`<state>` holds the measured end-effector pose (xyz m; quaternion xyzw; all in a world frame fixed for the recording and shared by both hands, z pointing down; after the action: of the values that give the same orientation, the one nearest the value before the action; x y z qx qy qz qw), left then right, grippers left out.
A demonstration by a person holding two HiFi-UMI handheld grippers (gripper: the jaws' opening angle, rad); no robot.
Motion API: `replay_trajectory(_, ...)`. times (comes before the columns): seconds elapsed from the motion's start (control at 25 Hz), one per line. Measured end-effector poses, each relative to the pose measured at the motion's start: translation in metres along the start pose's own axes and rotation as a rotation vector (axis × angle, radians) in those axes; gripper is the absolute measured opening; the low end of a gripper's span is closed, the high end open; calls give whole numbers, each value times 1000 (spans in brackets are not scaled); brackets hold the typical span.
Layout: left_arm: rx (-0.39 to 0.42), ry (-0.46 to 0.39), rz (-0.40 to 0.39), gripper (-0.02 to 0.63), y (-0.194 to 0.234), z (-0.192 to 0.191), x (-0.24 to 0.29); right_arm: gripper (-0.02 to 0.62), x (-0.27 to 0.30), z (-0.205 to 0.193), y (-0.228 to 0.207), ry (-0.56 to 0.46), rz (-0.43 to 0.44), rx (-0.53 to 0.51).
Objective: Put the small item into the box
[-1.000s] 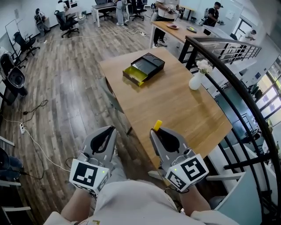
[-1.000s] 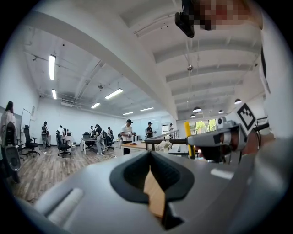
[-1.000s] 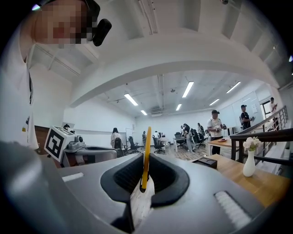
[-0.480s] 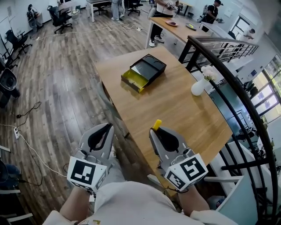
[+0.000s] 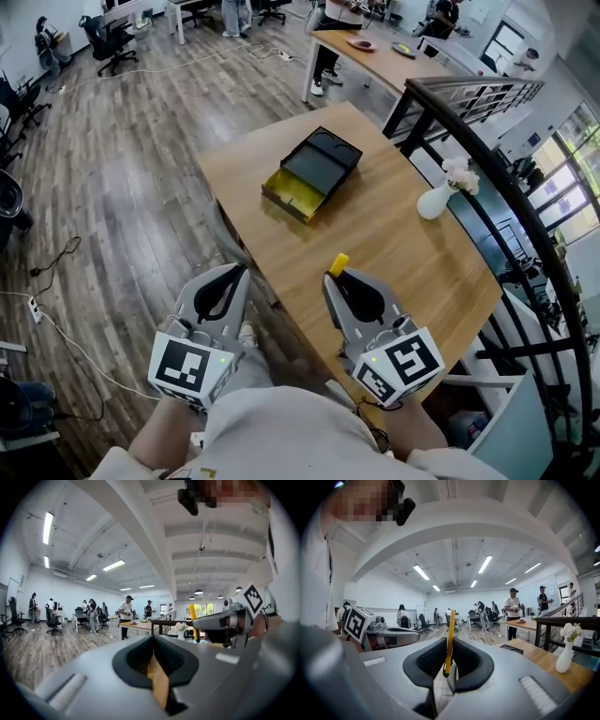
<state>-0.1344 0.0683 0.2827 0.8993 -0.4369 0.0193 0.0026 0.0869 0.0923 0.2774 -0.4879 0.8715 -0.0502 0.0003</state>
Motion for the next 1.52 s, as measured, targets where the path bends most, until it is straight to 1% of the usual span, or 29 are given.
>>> replay_trajectory(0.08, -16, 4, -26, 3, 23, 3, 17, 40, 25, 5, -4, 4, -18, 2)
replay_trajectory(0.24, -7, 11, -66, 3, 68, 5, 50, 39, 72, 12, -13, 4, -55, 8)
replay_trajectory(0.36, -27, 10, -97, 3, 99, 5, 71, 40, 103, 14, -17, 9, -67, 3)
replay_trajectory(0.52, -33, 12, -129, 3, 134, 6, 86, 40, 136, 18, -15, 12, -99, -12)
replay_trajectory(0.68, -7, 22, -150, 3, 157, 10, 95, 40, 159, 22, -14, 13, -130, -27)
replay_trajectory(0.84, -36, 42, -170, 3, 172, 6, 106, 40, 177, 20, -17, 29, -143, -23)
replay_trajectory(0.96, -25, 24, -179, 3, 179, 2, 115, 40, 183, 19, -21, 35, -153, -14)
replay_trajectory(1.16, -35, 31, -192, 3, 181, 2, 125, 40, 188, 22, -31, 41, -165, 1)
replay_trajectory(1.44, -47, 47, -159, 3, 177, 5, 139, 40, 194, 22, -50, 51, -135, -4)
replay_trajectory(1.52, -38, 46, -151, 3, 176, 6, 145, 40, 195, 23, -57, 51, -127, -1)
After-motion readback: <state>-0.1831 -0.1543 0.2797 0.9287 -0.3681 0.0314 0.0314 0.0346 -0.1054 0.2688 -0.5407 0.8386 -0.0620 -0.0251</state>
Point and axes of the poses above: the fingertips, and each gripper's own axes: x forward along the fingers, y to its left, z out of its top, the point moved 9 cm from there along -x, backward along the fingers, and after that the axes turned 6 degrees about -y, right-handed, at the moved point
